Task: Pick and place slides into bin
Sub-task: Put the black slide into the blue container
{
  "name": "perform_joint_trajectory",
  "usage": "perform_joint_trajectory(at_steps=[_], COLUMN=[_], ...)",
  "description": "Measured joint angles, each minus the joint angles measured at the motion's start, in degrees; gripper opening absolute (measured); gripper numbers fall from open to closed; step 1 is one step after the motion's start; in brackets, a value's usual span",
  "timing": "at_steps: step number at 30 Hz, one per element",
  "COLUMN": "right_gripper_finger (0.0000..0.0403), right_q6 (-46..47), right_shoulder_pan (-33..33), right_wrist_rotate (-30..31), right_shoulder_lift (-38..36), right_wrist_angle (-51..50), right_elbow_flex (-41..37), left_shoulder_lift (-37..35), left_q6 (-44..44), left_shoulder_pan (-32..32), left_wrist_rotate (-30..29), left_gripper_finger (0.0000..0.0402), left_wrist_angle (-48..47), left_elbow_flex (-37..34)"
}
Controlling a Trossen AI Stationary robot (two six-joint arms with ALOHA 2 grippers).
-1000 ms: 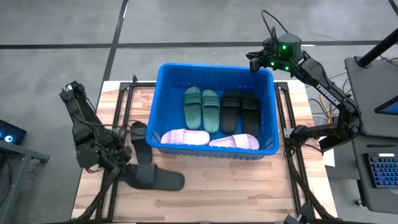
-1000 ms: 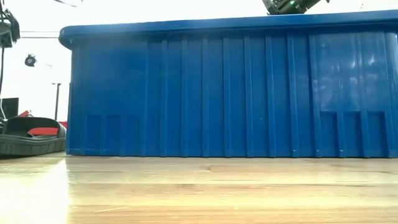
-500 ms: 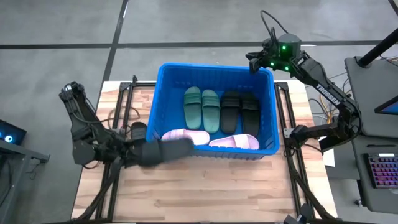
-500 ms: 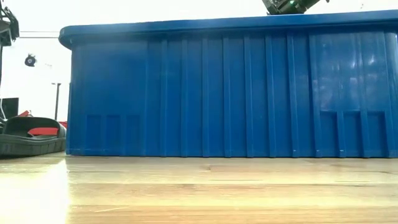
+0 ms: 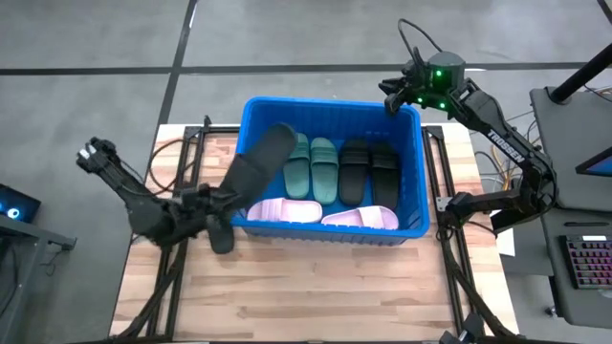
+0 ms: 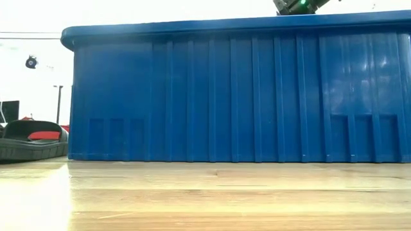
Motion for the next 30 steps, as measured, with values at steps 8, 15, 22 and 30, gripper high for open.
perform_joint_trajectory(at_steps=[8, 15, 22, 30], right_gripper_finger=[0.0074, 0.0070, 0.0077, 0.0069], right_q6=[0.00, -0.78, -1.09, -1.75], right_shoulder_pan=[0.00, 0.00, 0.00, 0.00], right_wrist_rotate=[0.00, 0.02, 0.02, 0.02], right_shoulder_lift=[-0.11, -0.20, -0.22, -0.24], right_wrist_angle=[-0.02, -0.22, -0.28, -0.59], right_elbow_flex=[0.00, 0.00, 0.00, -0.02], left_shoulder_lift=[11.40, 15.87, 21.24, 31.40], left_q6=[9.34, 4.78, -8.59, -17.83], left_shoulder_pan=[14.70, 28.21, 36.17, 38.88], left_wrist_rotate=[8.34, 8.22, 12.86, 9.44], left_gripper_finger=[0.0000, 0.0000, 0.0000, 0.0000], left_wrist_angle=[0.93, 0.56, 0.50, 0.40], left_elbow_flex=[9.40, 11.23, 11.38, 14.89])
